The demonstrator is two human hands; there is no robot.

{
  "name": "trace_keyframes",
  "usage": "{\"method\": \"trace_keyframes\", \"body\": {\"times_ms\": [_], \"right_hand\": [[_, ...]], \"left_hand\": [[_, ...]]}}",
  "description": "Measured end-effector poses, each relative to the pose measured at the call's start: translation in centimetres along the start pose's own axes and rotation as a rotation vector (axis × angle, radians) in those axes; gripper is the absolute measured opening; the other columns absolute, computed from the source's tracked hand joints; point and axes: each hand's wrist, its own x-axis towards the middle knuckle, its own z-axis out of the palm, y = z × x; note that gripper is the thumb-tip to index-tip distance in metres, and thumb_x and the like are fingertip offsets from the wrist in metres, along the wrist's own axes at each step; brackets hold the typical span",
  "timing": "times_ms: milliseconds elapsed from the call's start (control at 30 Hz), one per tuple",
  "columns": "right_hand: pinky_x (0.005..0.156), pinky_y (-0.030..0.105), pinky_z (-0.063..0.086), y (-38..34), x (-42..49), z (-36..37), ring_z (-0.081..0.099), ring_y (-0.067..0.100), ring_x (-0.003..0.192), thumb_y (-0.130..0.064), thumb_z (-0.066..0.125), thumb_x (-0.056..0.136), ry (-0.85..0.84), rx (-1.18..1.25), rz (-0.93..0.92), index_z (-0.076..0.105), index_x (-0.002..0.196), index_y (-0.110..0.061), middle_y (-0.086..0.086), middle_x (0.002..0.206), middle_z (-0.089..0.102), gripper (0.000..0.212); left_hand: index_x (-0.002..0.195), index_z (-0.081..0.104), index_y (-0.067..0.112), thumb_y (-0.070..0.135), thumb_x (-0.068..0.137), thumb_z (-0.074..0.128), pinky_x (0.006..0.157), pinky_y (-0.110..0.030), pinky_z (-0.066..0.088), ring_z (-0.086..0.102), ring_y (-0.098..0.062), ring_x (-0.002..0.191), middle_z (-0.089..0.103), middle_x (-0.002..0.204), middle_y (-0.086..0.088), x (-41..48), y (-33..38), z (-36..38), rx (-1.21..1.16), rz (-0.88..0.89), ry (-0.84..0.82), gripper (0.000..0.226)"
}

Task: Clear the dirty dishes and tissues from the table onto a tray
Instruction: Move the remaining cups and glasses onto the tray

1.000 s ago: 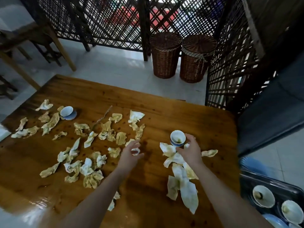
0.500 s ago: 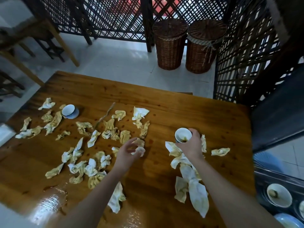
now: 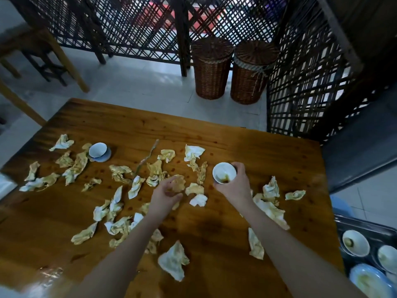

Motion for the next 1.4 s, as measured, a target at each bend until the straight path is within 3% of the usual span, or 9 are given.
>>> {"method": "trace_keyframes", "body": {"times_ms": [133,300,467,633,767,933,1100,1267,1400], "right_hand": [[0.058,0.006,0.037,-2.5,-1.1,2.4,0.050,0.007,0.095,-0.023,0.087,0.060,0.033,0.021,-0.005,0.033,0.111,-0.037,-0.019,0.101,0.044,0.076],[0.062,0.010,0.039,-6.5,-1.6,7.0,0.052,0.013,0.100,-0.019,0.087,0.062,0.033,0.065,-0.040,0.039,0.116,-0.032,-0.012,0.107,0.049,0.073],[0.083,0.034,0.050,-10.4,-2.0,13.0,0.051,0.015,0.105,-0.026,0.087,0.063,-0.015,0.001,-0.081,0.046,0.123,-0.025,-0.008,0.113,0.051,0.072],[0.074,0.024,0.046,-12.9,-2.0,18.8,0.052,0.011,0.098,-0.029,0.087,0.064,-0.107,0.000,-0.076,0.044,0.116,-0.031,-0.012,0.107,0.051,0.068],[0.063,0.010,0.039,-13.7,-1.6,21.8,0.049,0.008,0.096,-0.029,0.087,0.062,-0.110,-0.045,-0.065,0.046,0.121,-0.028,-0.012,0.108,0.050,0.072],[0.076,0.026,0.047,-14.2,-0.6,23.8,0.048,0.009,0.100,-0.028,0.087,0.062,-0.099,-0.063,-0.032,0.044,0.124,-0.027,-0.013,0.110,0.045,0.075],[0.074,0.020,0.043,-13.7,0.3,24.7,0.048,0.008,0.099,-0.026,0.089,0.060,-0.086,-0.048,-0.031,0.045,0.123,-0.026,-0.019,0.105,0.045,0.077],[0.064,0.007,0.037,-12.3,0.9,24.8,0.050,0.005,0.095,-0.029,0.089,0.058,-0.068,-0.072,0.000,0.046,0.123,-0.028,-0.019,0.106,0.050,0.078],[0.066,0.010,0.039,-11.2,1.0,24.2,0.051,0.003,0.092,-0.028,0.090,0.057,-0.039,-0.062,0.047,0.047,0.120,-0.032,-0.024,0.103,0.051,0.077]], "left_hand": [[0.127,0.054,0.024,0.005,0.082,0.072,0.076,-0.023,0.053,0.062,-0.013,0.099,0.060,0.117,0.003,1.2,-0.2,-4.3,-0.032,0.046,-0.014,0.052],[0.131,0.052,0.024,0.012,0.082,0.074,0.087,-0.034,0.053,0.060,-0.017,0.103,0.060,0.116,0.002,3.2,-0.8,-11.3,-0.071,0.011,0.001,0.055],[0.129,0.053,0.020,0.006,0.080,0.074,0.076,-0.022,0.052,0.064,-0.013,0.096,0.062,0.116,0.001,4.9,-2.6,-18.0,-0.075,0.021,0.035,0.055],[0.121,0.054,0.030,0.010,0.080,0.075,0.080,-0.028,0.048,0.060,-0.015,0.099,0.062,0.115,0.002,6.8,-4.5,-23.4,-0.057,-0.015,0.114,0.050],[0.130,0.054,0.020,0.007,0.081,0.074,0.086,-0.035,0.050,0.058,-0.019,0.103,0.060,0.123,-0.007,8.7,-5.6,-26.6,-0.026,-0.023,0.173,0.055],[0.136,0.048,0.020,0.011,0.079,0.077,0.090,-0.029,0.043,0.050,-0.022,0.122,0.050,0.139,-0.003,11.5,-6.3,-28.5,0.059,-0.007,0.217,0.065],[0.145,0.035,0.016,0.008,0.072,0.082,0.104,-0.035,0.036,0.037,-0.023,0.136,0.037,0.149,-0.004,15.2,-6.7,-28.4,0.024,-0.027,0.129,0.087],[0.145,0.035,0.018,0.010,0.069,0.084,0.100,-0.036,0.040,0.040,-0.024,0.132,0.037,0.146,-0.003,17.9,-7.2,-27.2,0.067,-0.018,0.109,0.092],[0.142,0.038,0.022,0.014,0.068,0.085,0.100,-0.037,0.040,0.043,-0.025,0.127,0.044,0.138,-0.004,19.2,-7.3,-26.1,0.086,-0.055,0.142,0.089]]}}
